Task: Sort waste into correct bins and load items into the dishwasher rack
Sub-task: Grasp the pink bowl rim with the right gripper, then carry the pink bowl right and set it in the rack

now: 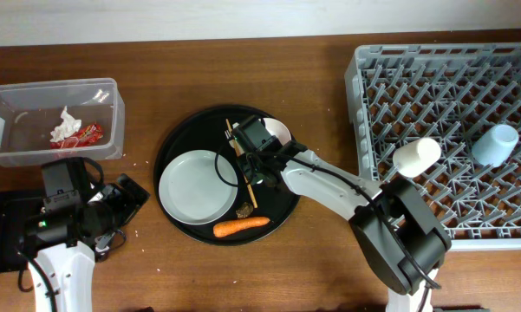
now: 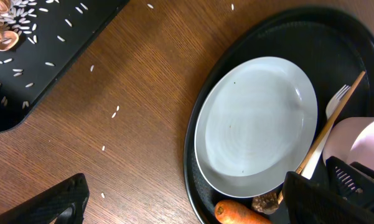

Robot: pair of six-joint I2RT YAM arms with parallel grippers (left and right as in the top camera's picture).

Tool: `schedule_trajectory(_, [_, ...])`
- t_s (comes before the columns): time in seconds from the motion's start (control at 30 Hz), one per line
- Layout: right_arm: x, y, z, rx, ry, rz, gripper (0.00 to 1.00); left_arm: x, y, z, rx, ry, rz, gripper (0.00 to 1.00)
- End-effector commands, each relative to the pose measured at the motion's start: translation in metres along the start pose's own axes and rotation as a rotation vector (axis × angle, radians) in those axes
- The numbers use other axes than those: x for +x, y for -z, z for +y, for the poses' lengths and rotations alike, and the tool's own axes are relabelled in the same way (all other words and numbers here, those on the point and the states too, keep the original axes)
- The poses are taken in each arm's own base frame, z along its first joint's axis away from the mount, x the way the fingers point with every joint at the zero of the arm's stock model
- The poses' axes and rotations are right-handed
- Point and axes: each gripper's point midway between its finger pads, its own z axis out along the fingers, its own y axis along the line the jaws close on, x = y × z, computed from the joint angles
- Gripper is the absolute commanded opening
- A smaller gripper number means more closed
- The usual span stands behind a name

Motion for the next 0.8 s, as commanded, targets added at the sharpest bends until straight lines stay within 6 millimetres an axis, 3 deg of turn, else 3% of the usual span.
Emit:
schedule_trajectory(0.0, [0.007,-0.009,-0.004,0.024,-0.009,0.020,0.51,-0.001,0.001,0.000,0.008,0.011,-0.004,0.99])
schedule_trajectory(0.27, [0.006,-0.009,-0.004,0.024,-0.010,0.017,0.37,-0.001,0.001,-0.001,0.008,0.011,-0.004,0.99])
schedule_trajectory(0.43, [0.001,-0.007,-0.004,0.023,-0.011,0.010,0.25,-0.001,0.001,-0.001,0.008,0.011,-0.004,0.99])
schedule_trajectory(0.47, [0.000,-0.005,-0.004,0.023,-0.011,0.012,0.19,-0.001,0.001,0.000,0.008,0.011,-0.004,0.99])
schedule_trajectory(0.53, [-0.005,-0.001,-0.004,0.024,-0.031,0.016,0.10,-0.001,0.001,0.000,0.008,0.011,-0.004,0.99])
schedule_trajectory(0.67, [-0.015,0.009,-0.004,0.022,-0.046,0.007,0.04,-0.001,0.001,0.000,0.008,0.011,-0.004,0.99])
schedule_trajectory(0.77, [-0.026,0.027,-0.005,0.019,-0.085,-0.009,0.04,-0.001,0.001,0.000,0.008,0.011,-0.004,0.99])
